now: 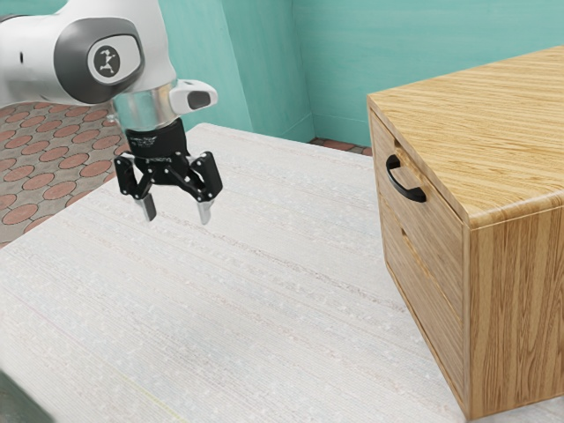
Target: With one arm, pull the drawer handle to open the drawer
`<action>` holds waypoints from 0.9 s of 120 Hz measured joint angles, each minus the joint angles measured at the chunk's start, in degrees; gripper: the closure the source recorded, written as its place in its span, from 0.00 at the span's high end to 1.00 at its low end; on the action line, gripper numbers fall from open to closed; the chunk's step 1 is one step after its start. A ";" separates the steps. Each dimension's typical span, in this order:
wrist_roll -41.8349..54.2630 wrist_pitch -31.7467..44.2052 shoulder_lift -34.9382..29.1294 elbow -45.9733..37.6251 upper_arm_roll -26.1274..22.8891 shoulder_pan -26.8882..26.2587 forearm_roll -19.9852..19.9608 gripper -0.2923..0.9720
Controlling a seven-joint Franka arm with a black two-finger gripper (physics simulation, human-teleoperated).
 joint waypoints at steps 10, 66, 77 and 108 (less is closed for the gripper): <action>0.04 0.12 0.03 0.06 -0.09 0.11 0.01 0.77; -2.48 -3.01 -2.57 16.02 -9.46 10.03 -5.47 0.77; -7.03 -3.52 -2.41 16.36 -12.17 8.94 -6.00 0.77; -21.16 -3.54 -2.20 16.22 -15.26 -1.73 -6.21 0.77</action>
